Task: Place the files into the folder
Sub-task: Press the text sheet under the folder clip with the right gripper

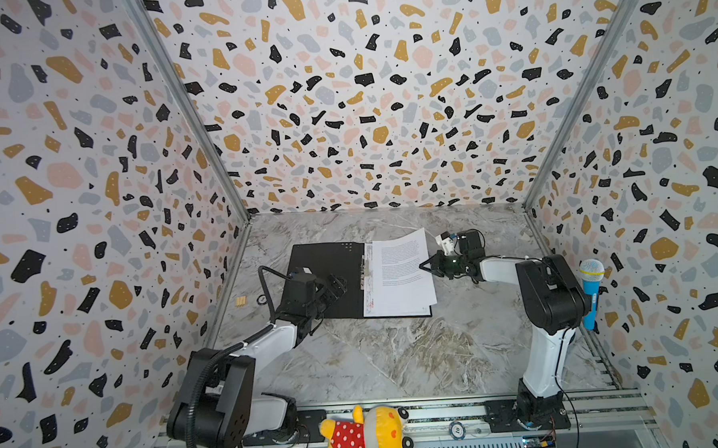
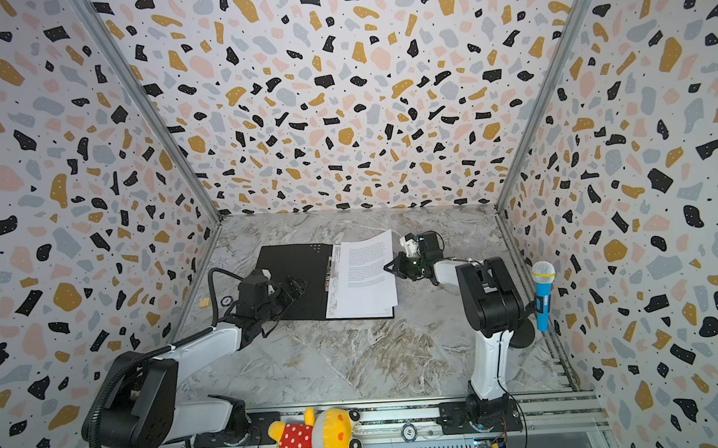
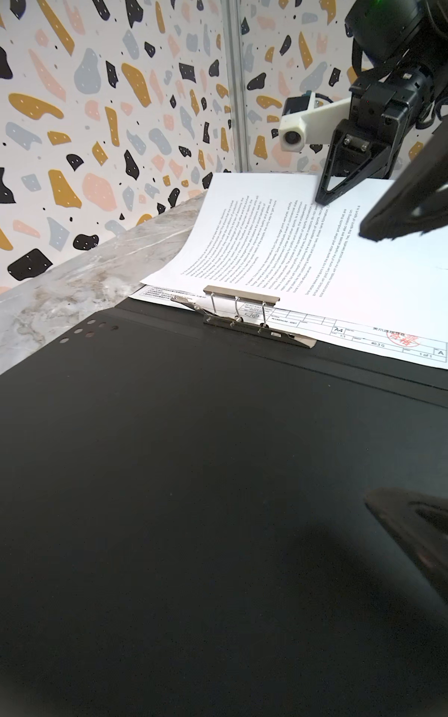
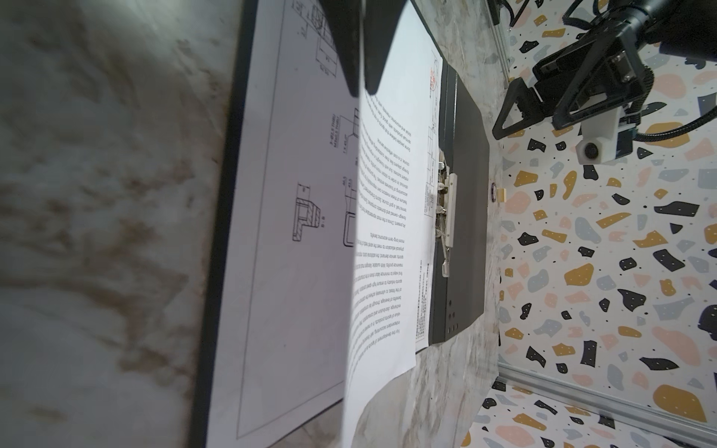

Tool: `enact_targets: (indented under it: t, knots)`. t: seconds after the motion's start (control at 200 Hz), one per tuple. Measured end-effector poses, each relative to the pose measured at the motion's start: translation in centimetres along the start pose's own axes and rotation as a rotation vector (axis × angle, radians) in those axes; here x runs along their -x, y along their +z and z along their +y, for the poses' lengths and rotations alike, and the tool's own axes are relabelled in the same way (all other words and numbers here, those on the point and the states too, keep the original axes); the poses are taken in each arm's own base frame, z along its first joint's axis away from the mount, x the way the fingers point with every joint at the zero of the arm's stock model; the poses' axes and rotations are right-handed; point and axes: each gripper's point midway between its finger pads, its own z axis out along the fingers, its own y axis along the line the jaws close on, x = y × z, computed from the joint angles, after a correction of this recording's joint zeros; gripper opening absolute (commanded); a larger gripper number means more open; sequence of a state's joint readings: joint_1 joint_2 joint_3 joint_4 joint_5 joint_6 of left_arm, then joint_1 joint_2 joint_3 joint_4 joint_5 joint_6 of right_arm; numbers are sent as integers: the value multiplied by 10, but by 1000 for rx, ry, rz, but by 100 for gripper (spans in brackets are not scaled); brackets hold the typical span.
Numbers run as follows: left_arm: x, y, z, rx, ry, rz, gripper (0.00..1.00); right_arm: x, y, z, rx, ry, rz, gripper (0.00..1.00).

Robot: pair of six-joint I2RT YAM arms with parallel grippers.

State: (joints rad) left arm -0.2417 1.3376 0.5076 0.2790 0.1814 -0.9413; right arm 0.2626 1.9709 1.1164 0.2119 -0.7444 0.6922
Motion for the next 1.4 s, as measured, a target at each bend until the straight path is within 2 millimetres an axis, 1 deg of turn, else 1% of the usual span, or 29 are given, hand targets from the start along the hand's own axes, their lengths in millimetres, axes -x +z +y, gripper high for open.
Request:
enact_targets:
  t: [0.145, 0.37, 0.766, 0.931, 1.202, 1.402]
  knots:
    - [-3, 2, 1, -3, 6, 16, 100, 2, 7, 5, 11, -13, 4, 0]
    - [-3, 2, -1, -11, 9, 20, 100, -4, 15, 4, 12, -7, 27, 0]
    - [-2, 2, -2, -17, 8, 18, 100, -6, 17, 6, 13, 14, 31, 0]
    - [-2, 2, -2, -21, 9, 16, 100, -4, 18, 8, 20, 25, 19, 0]
    - [-2, 2, -3, -24, 6, 17, 100, -14, 20, 1, 9, 64, 21, 0]
    - [-2, 2, -6, -39, 7, 18, 100, -14, 21, 1, 9, 69, 14, 0]
